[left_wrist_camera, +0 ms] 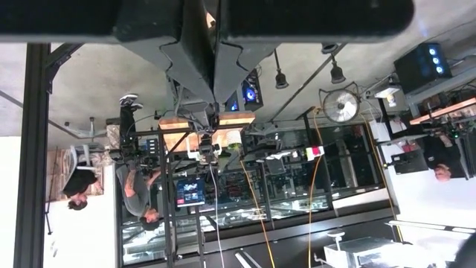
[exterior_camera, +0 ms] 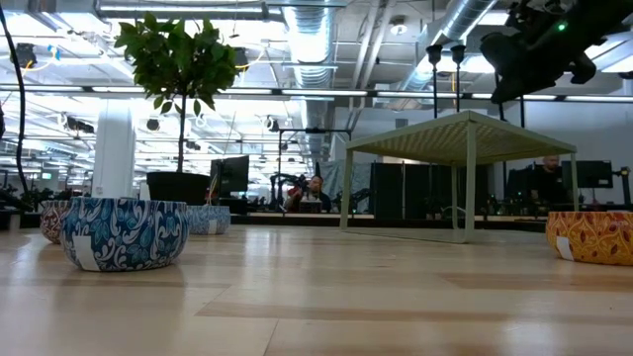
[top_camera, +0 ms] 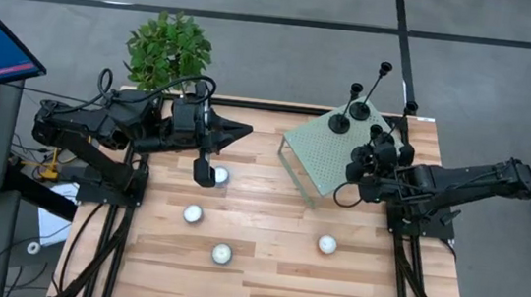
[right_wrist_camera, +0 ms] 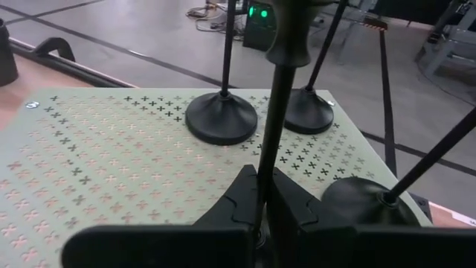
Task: Pick & Place candle stick holders
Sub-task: Align the black candle holder with the bottom left black candle holder on the shelf, then put the light blue scented candle on the shelf
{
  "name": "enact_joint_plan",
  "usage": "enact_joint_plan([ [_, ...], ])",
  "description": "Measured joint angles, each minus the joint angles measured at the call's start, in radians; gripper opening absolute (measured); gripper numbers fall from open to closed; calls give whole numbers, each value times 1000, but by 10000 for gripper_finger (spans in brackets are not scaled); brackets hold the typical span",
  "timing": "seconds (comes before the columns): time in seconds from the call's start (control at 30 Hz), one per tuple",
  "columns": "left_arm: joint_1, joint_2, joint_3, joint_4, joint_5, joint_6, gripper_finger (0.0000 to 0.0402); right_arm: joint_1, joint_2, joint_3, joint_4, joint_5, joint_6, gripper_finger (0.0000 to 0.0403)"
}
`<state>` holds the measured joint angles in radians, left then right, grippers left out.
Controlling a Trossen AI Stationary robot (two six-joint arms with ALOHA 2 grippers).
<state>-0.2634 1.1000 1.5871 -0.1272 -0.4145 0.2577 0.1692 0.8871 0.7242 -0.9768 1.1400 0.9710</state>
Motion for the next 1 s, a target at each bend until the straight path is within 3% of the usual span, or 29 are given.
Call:
enact_joint_plan([
  [0.37,0,0,0,0,0,0,7,-1,0,-1,-10,7,-3,27],
  [0.77,0,0,0,0,0,0,9,2,1,0,-22,-2,-12,122],
  [1.0,0,0,0,0,0,0,10,57,-8,96,-153,-52,-12,206],
])
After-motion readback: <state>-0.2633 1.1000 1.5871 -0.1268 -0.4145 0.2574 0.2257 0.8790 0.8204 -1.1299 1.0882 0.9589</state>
